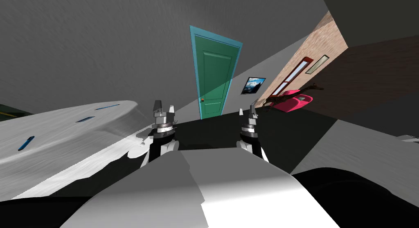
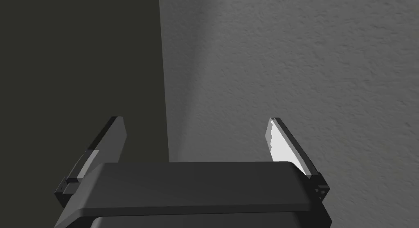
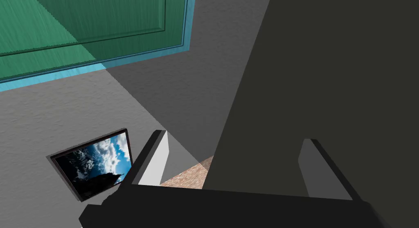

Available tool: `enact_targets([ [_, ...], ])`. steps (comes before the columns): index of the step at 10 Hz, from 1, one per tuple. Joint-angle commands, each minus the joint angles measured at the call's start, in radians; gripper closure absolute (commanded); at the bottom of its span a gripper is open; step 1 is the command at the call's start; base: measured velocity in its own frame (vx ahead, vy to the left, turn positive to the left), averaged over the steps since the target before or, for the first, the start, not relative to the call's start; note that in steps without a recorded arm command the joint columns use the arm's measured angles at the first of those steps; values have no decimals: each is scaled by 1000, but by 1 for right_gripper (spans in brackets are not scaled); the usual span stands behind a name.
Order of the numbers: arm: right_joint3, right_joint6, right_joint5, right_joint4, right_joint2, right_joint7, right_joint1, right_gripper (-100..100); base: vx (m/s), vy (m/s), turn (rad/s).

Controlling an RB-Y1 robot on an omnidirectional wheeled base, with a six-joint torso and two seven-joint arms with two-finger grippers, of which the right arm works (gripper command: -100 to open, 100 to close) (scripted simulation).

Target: Pull the door open

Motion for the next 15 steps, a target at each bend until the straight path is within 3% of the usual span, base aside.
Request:
enact_targets([
  [1,-1,-8,-14,33,-5,-22,-12,-100,40,12,137],
  [8,-5,-35,-60,144,-19,-95,-52,-100,77,4,90],
  [15,-11,-77,-131,314,-34,-207,-112,-100,97,-1,129],
])
